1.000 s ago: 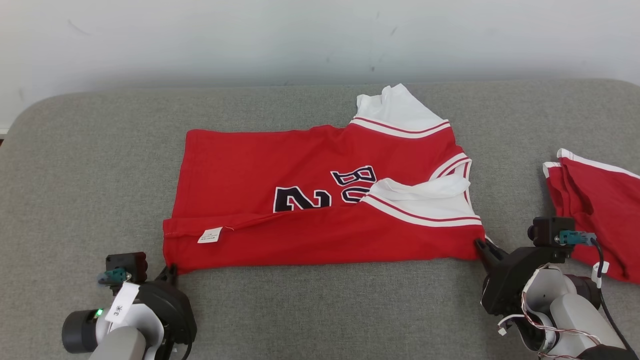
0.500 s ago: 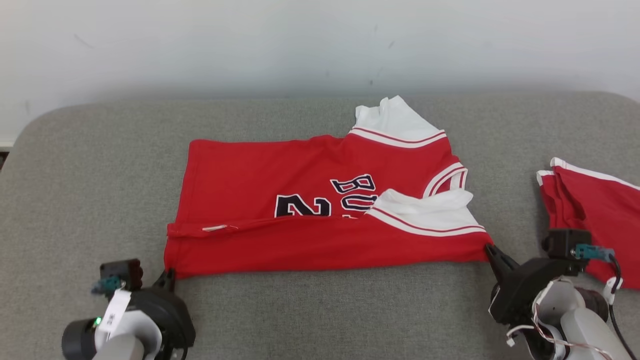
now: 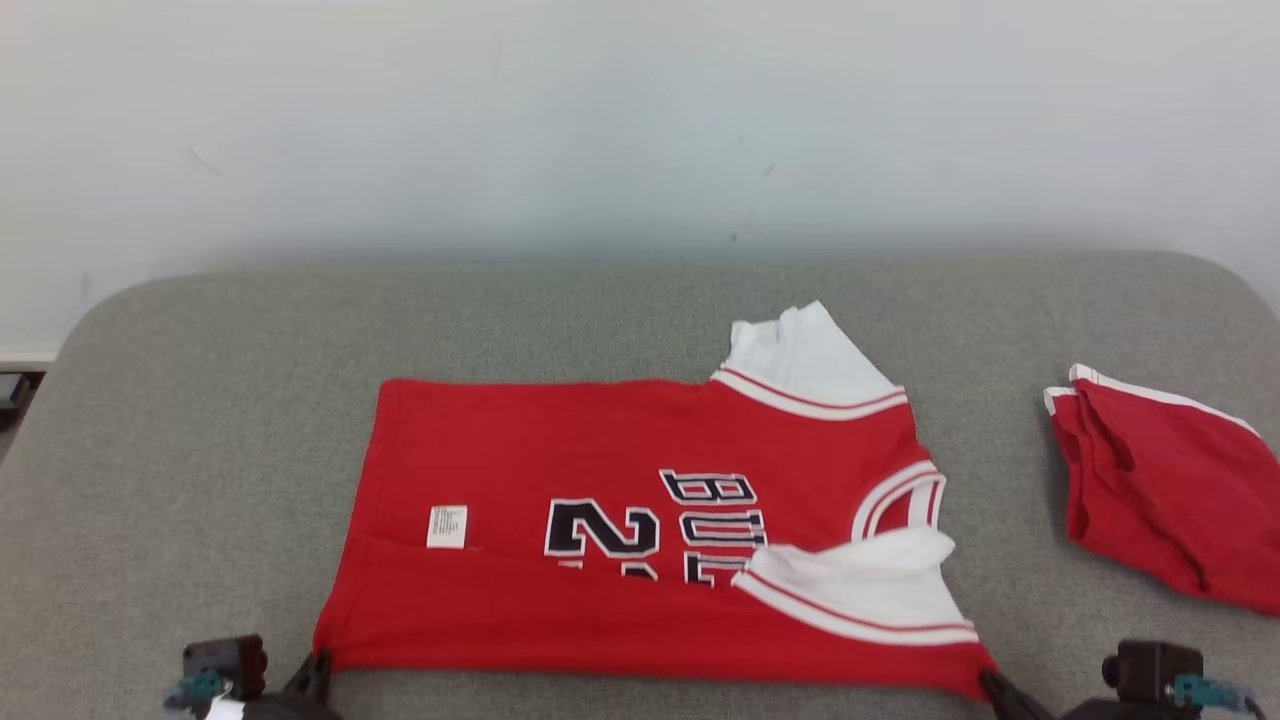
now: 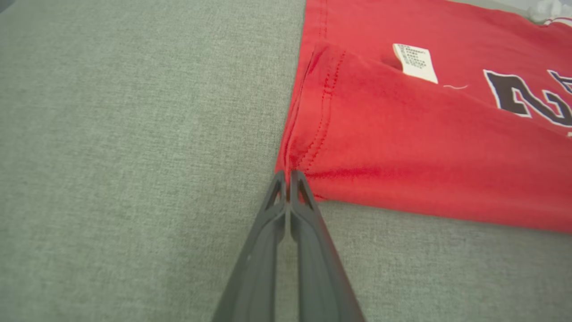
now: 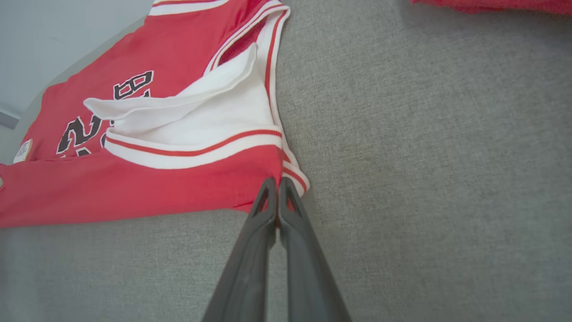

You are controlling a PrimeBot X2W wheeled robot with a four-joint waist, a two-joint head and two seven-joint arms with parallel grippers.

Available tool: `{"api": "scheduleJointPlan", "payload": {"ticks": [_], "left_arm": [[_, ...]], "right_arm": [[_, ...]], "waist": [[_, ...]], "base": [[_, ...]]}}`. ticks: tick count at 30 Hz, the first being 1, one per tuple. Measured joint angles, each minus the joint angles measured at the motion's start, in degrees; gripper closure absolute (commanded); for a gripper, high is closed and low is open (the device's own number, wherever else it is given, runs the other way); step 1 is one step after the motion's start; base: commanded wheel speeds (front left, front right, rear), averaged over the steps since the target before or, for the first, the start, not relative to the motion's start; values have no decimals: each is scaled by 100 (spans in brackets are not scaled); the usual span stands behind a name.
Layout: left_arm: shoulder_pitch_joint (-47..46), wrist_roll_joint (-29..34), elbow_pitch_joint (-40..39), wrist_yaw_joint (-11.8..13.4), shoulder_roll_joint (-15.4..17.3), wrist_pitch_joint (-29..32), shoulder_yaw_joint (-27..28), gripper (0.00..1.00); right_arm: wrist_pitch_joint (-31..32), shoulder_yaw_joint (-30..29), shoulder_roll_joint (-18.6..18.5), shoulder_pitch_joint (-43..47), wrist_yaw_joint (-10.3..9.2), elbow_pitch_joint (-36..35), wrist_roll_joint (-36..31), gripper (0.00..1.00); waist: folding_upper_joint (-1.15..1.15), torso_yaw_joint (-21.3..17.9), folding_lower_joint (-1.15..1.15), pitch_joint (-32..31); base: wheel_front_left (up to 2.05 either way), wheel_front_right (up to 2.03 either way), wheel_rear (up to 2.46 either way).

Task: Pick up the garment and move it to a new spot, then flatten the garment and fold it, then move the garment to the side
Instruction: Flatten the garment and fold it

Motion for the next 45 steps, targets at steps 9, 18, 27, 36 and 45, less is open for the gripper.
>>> {"api": "scheduleJointPlan", "payload": {"ticks": [9,18,27,36,45], "left_arm": [[439,-54,-147,-44,132,43,20,100],[829,-258,-380,14,83,169,92,100],[1070,-303,-691,10,94,371,29,100],[1194,-323,-903,26,147,572,26,100],[1396,-396,-1158,68,204,722,41,100]], "right_arm": [[299,11,-4,697,-14,-594,73,100],[443,-59,58,1042,-265,-976,178,100],[662,-82,25,1257,-493,-1213,105,100],[948,0,22,1304,-570,-1329,102,100],[1159,-30,-77,1581,-650,-1508,107,100]], "waist": [[0,-77,0,-161],[0,-56,0,-176],[0,59,0,-200],[0,85,1,-188],[0,90,0,-149]], "base": [[0,0,0],[0,0,0],[0,0,0],[0,0,0],[0,0,0]]}}
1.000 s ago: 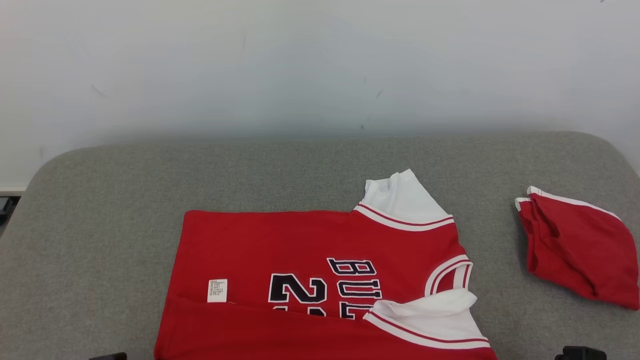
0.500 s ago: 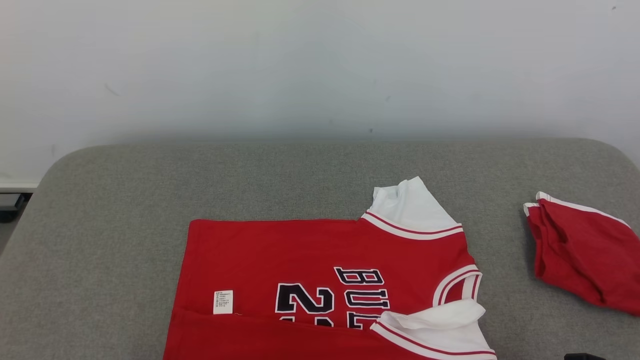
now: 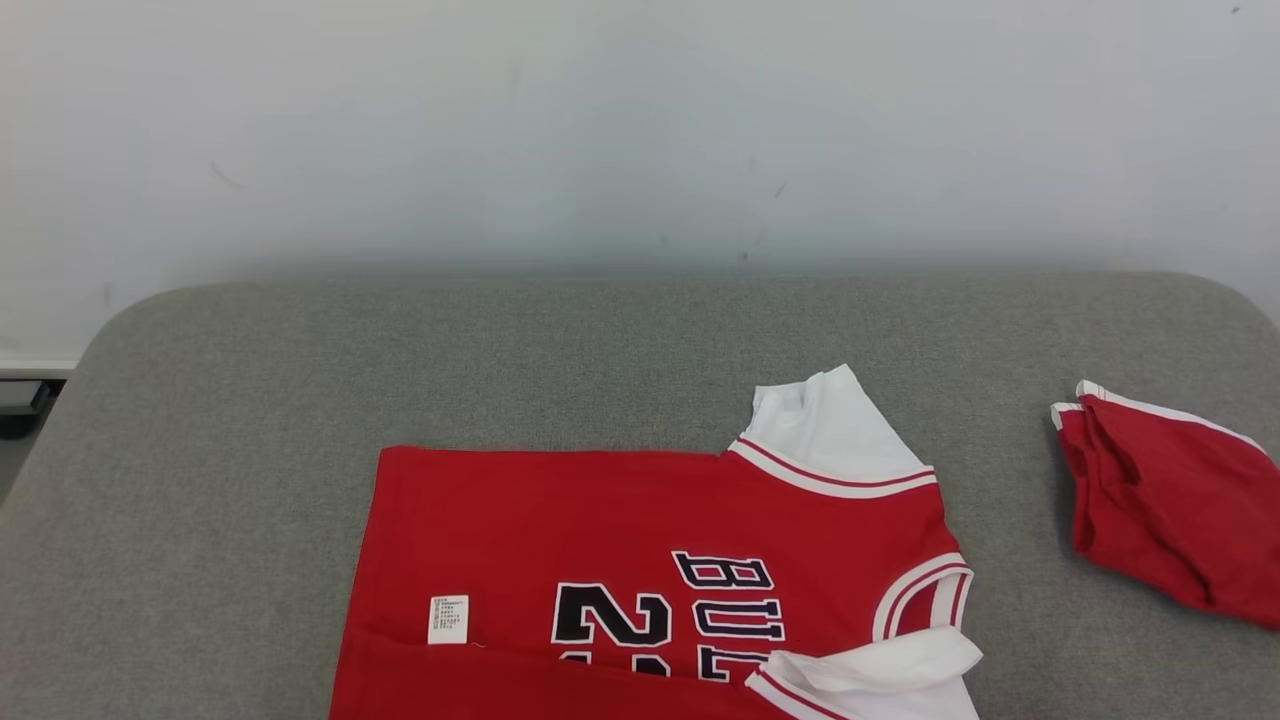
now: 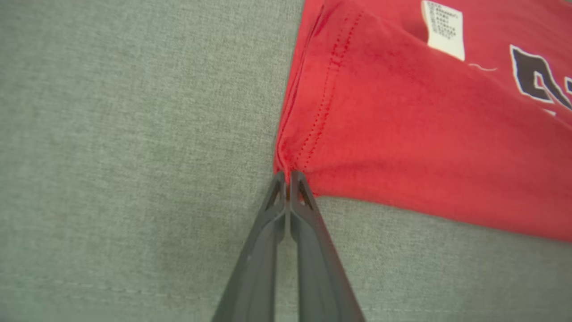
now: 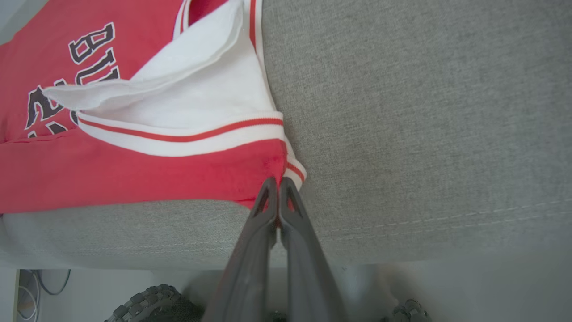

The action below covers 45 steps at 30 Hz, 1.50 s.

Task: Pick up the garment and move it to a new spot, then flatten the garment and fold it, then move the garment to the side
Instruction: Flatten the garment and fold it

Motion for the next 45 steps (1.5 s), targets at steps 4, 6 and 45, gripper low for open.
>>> {"api": "scheduleJointPlan", "payload": {"ticks": [4,6,45], "left_arm": [[144,-32,-147,33,8,88,8,100],[194,-46,-219,40,19,156,12,100],[102,442,-2460,534,288,-922,510,0]], "right_arm": [[49,-9,2,19,-21,-48,0,100],[53,-13,12,19,-58,-84,1,78],[-1844,-71,145,-1164,-9,-513,-943,0]], "waist": [[0,-16,0,17],[0,-21,0,25],[1,-133,0,-568]], "base": [[0,0,0],[0,0,0],[0,0,0]]}}
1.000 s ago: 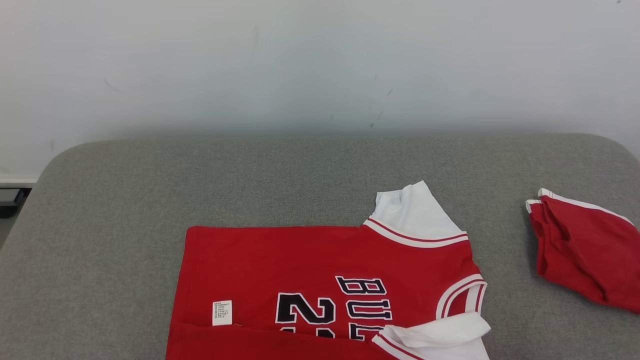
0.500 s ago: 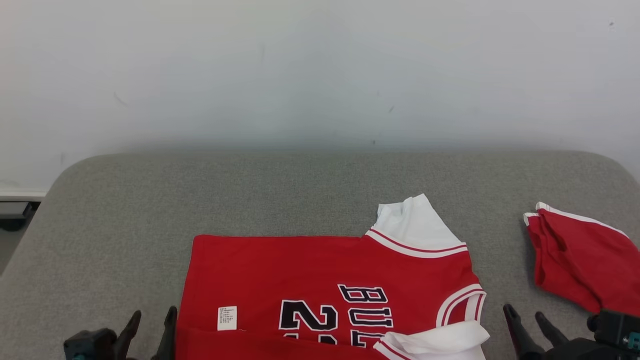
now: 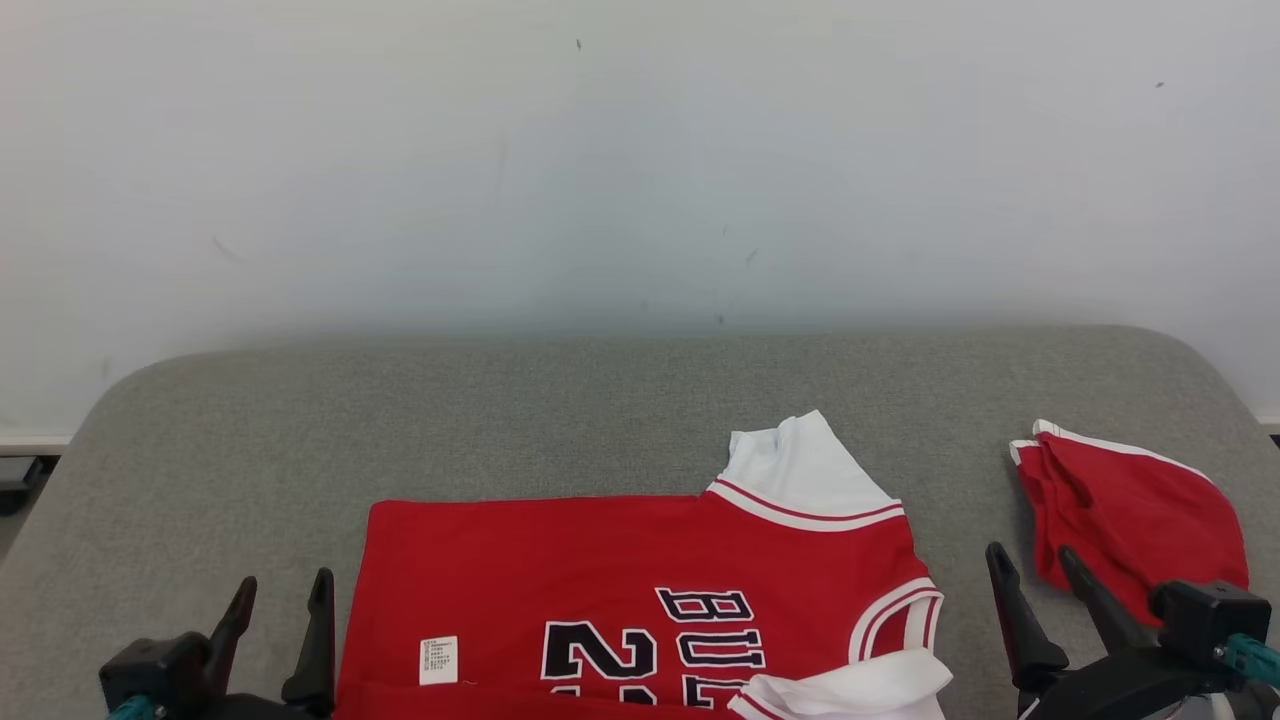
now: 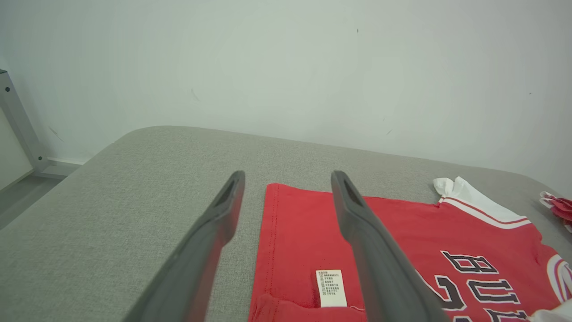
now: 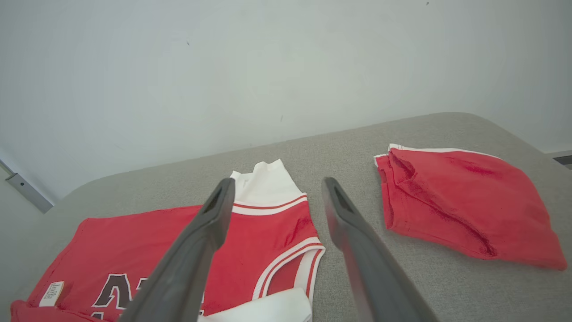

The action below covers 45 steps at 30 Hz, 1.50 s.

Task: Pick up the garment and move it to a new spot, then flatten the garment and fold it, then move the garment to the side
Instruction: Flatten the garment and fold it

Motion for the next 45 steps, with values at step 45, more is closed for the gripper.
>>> {"api": "scheduleJointPlan", "payload": {"ticks": [45], "left_arm": [[187,288,-181,112,-135,636,66,0]], "right_arm": [[-691,279,-314,-439,565,798,-336,0]], "waist": [[0,-159,0,401]], "base": [[0,0,0]]}}
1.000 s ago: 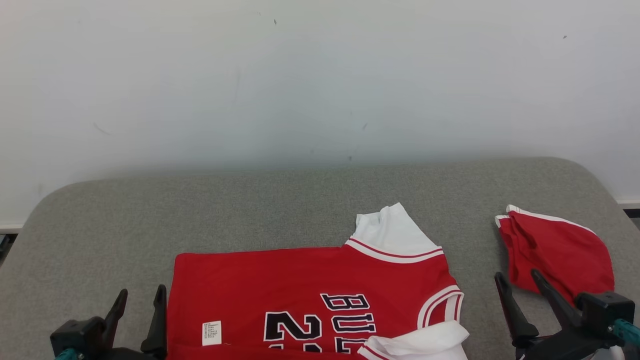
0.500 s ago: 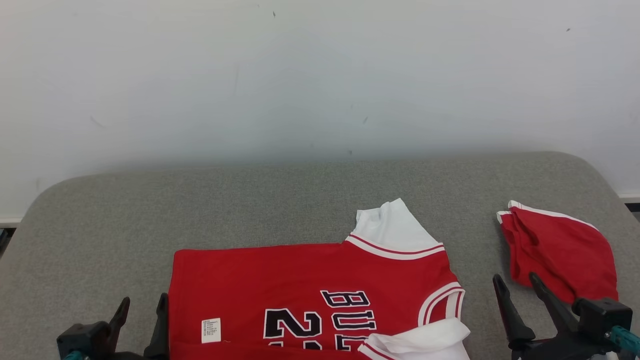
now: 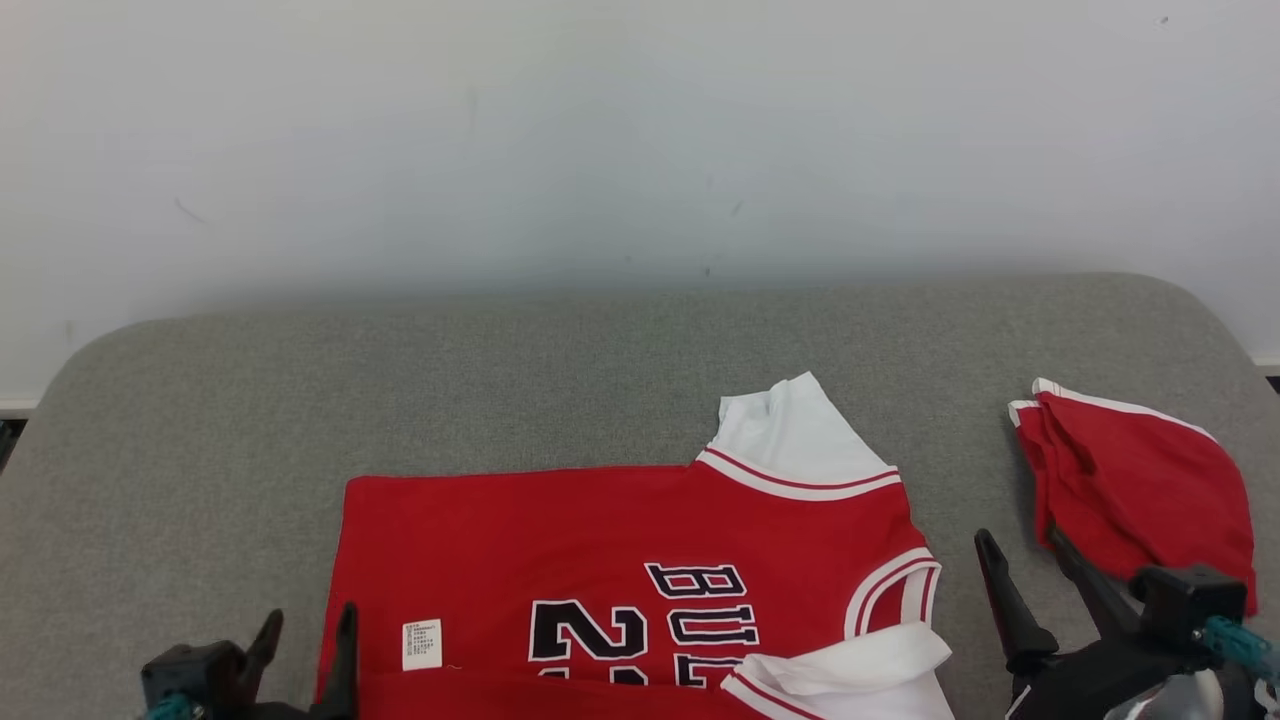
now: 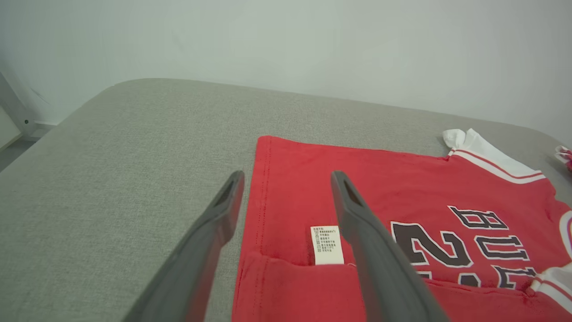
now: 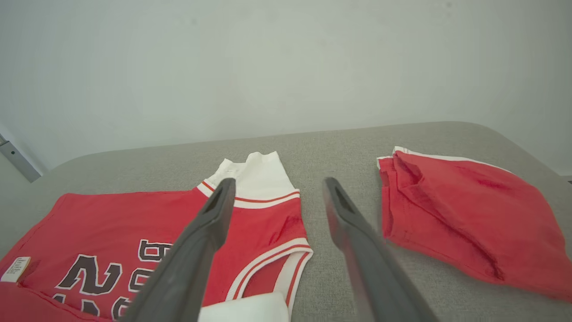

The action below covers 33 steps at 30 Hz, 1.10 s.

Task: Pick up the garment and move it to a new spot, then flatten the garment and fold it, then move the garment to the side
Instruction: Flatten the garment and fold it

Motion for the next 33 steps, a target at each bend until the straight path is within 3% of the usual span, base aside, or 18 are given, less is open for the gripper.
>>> {"api": "scheduleJointPlan", "payload": {"ticks": [5,16,25,33], "left_arm": [[-463,-96,381,-9,-91,616,-104,0],[-2320,-353,1125,-152,-232,2105,-277,0],[-3413,-177,1711,-152,-363,2807,-481,0],[-4197,103,2561,-102,-347,3056,-439,0]], "right_arm": [[761,104,-145,-500,-7,561,88,0],[2715,410,-487,-2632,26,1441,222,0],[3441,328,-636,-3935,-149,1949,218,0],[3825,662,-498,-4745,-56,2646,120,0]], "waist": [[0,46,0,187],[1,122,1,879],[1,236,1,1508],[1,490,2,2283]], "base": [[0,0,0],[0,0,0],[0,0,0],[0,0,0]]}}
